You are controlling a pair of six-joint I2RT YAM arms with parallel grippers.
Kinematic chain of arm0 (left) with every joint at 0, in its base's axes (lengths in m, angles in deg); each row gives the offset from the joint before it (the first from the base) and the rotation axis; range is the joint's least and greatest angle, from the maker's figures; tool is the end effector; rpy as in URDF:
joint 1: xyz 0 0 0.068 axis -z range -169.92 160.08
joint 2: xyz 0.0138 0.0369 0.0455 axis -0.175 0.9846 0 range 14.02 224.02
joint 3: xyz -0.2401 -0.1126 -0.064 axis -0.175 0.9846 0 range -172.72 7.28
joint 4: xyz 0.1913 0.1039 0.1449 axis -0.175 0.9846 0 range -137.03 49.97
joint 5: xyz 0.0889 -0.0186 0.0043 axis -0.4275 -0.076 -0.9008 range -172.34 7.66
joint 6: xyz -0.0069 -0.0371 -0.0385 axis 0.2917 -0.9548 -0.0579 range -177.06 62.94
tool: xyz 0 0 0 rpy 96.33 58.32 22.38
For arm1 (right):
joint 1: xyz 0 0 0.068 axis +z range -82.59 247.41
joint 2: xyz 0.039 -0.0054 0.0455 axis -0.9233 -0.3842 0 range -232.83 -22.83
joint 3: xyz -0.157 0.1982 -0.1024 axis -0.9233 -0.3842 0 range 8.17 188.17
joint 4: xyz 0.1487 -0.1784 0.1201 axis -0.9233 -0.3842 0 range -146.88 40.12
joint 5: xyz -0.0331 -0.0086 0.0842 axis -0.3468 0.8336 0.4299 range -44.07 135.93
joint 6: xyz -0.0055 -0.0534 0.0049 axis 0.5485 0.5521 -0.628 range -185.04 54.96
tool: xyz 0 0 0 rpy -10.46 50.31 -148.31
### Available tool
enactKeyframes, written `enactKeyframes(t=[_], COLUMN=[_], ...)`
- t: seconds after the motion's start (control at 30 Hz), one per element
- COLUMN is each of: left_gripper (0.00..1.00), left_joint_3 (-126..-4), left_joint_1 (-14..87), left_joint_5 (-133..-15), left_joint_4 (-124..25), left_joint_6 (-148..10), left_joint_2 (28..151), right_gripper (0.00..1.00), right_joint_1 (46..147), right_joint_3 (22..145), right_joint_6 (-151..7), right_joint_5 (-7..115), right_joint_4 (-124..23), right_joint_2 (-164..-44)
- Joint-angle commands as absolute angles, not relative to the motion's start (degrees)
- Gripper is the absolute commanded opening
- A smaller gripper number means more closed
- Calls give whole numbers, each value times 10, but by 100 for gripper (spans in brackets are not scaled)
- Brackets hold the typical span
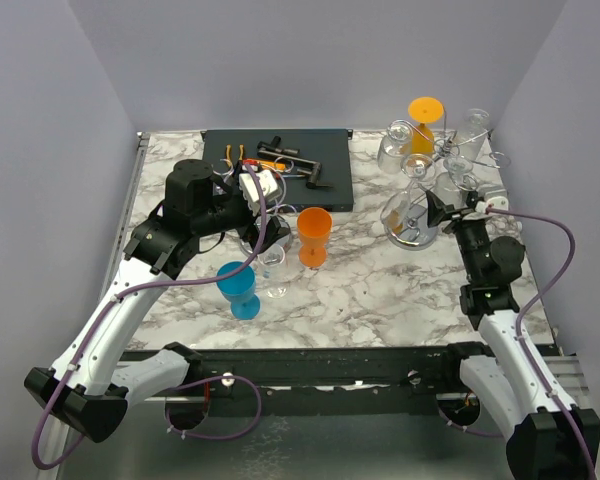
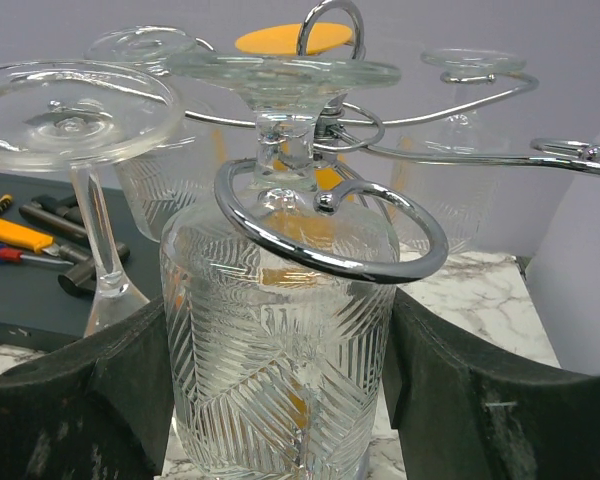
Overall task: Place the wine glass upside down on the wine glass rack
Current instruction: Turn the wine glass upside down at the wine rack.
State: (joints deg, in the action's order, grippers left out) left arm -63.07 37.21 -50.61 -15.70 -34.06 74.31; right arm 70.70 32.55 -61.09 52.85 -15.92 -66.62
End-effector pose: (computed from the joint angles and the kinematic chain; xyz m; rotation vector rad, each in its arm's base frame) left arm 0.1848 -0.1157 0.4068 1.1346 1.5581 -0.5840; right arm 0.1857 0.0149 0.2989 -0.1856 1.3060 0.0697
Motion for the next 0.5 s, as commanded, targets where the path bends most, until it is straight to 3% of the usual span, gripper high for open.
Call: enactKeyframes(t=[0.0, 0.47], left_gripper=[99, 99], left_joint_3=[-628, -623], left_joint_1=[373, 373], left_joint_5=[-488, -486], left_joint_4=[-170, -175], left_joint_6=[-339, -338], left_joint_2=[733, 731], right_gripper=[1, 1], right_joint_1=[705, 704], right_joint_3=[336, 314], right_joint_6=[-612, -643], right_joint_5=[544, 486], right_joint_4=[-156, -236], right_joint_2=[-640, -543])
